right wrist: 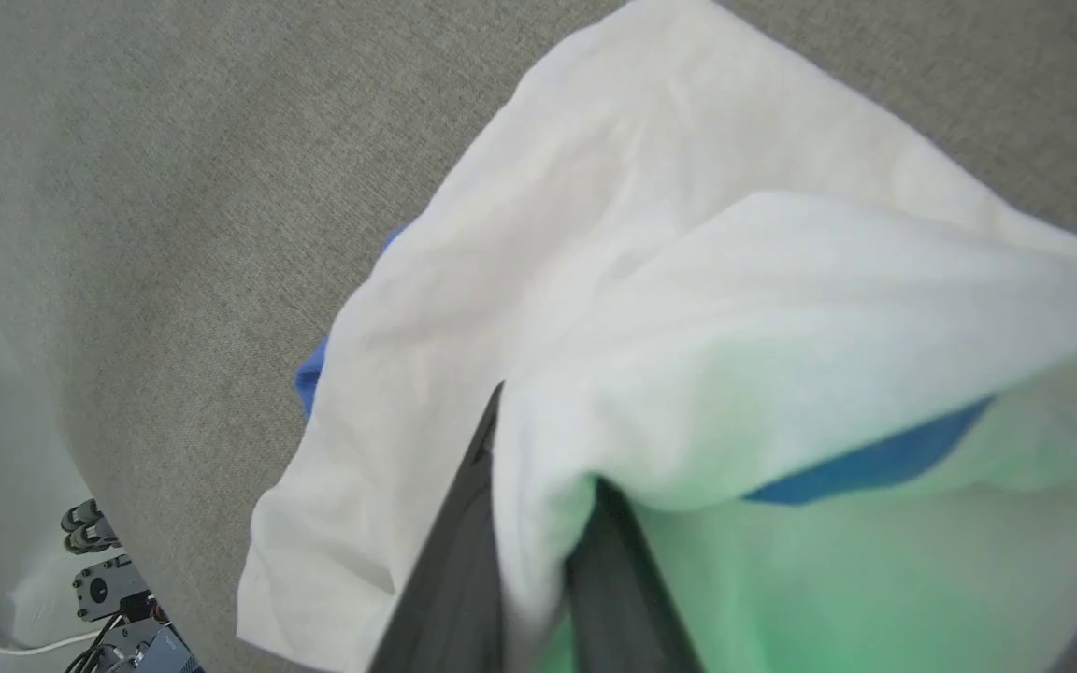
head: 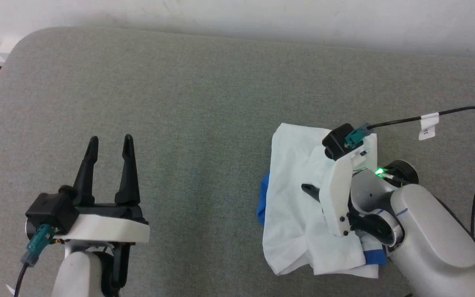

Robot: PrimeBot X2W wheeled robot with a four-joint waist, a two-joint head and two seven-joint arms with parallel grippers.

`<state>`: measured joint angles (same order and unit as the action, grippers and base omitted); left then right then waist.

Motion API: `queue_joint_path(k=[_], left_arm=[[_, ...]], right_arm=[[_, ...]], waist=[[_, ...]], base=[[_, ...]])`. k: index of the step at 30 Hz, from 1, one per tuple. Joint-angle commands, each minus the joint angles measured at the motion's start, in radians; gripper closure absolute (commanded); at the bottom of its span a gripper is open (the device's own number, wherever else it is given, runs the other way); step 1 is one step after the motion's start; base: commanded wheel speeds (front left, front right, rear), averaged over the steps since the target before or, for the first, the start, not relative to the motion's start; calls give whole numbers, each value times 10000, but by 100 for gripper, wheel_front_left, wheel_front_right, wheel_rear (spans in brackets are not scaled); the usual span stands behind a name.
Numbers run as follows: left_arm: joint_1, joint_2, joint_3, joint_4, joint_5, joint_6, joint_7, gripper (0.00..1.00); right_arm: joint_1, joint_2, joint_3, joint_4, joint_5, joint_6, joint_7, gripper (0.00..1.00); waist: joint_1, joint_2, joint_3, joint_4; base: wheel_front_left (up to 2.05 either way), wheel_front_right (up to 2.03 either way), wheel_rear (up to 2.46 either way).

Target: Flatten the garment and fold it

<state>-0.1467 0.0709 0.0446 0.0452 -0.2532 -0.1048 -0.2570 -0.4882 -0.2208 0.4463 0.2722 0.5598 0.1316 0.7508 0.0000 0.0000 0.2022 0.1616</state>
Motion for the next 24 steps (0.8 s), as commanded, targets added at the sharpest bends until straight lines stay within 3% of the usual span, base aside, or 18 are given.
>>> queue_joint_path(k=[1,3,4,5,11,17,24], left_arm=[[-168,-28,-8,29,50,-62,-47,0],[-207,-52,-37,57,49,-81,-47,0],[-222,-62,-38,66,50,-89,-47,0],[-227,-69,-30,75,53,-96,-47,0],[-174,-99,58,118,106,-132,-47,0],[-156,-130,36,162,98,-163,-47,0],[-28,-132,156,-33,319,-172,-47,0]], right_arm=[[-184,-11,168,156,-129,-9,-144,100],[-295,-65,501,381,-212,-9,-392,99],[-346,-26,632,428,-142,-9,-526,61],[-420,17,808,403,-54,-9,-677,0],[-920,194,1818,59,509,-9,-1326,0],[-1241,294,1952,107,614,-9,-1939,0],[-820,-230,108,-199,-621,-9,-2253,0]], waist=[[0,0,85,127],[0,0,107,201],[0,0,110,223],[0,0,106,233],[0,0,47,193],[0,0,-40,106],[0,0,-343,-134]], base=[[0,0,0],[0,0,0],[0,0,0],[0,0,0],[0,0,0],[0,0,0],[0,0,0]])
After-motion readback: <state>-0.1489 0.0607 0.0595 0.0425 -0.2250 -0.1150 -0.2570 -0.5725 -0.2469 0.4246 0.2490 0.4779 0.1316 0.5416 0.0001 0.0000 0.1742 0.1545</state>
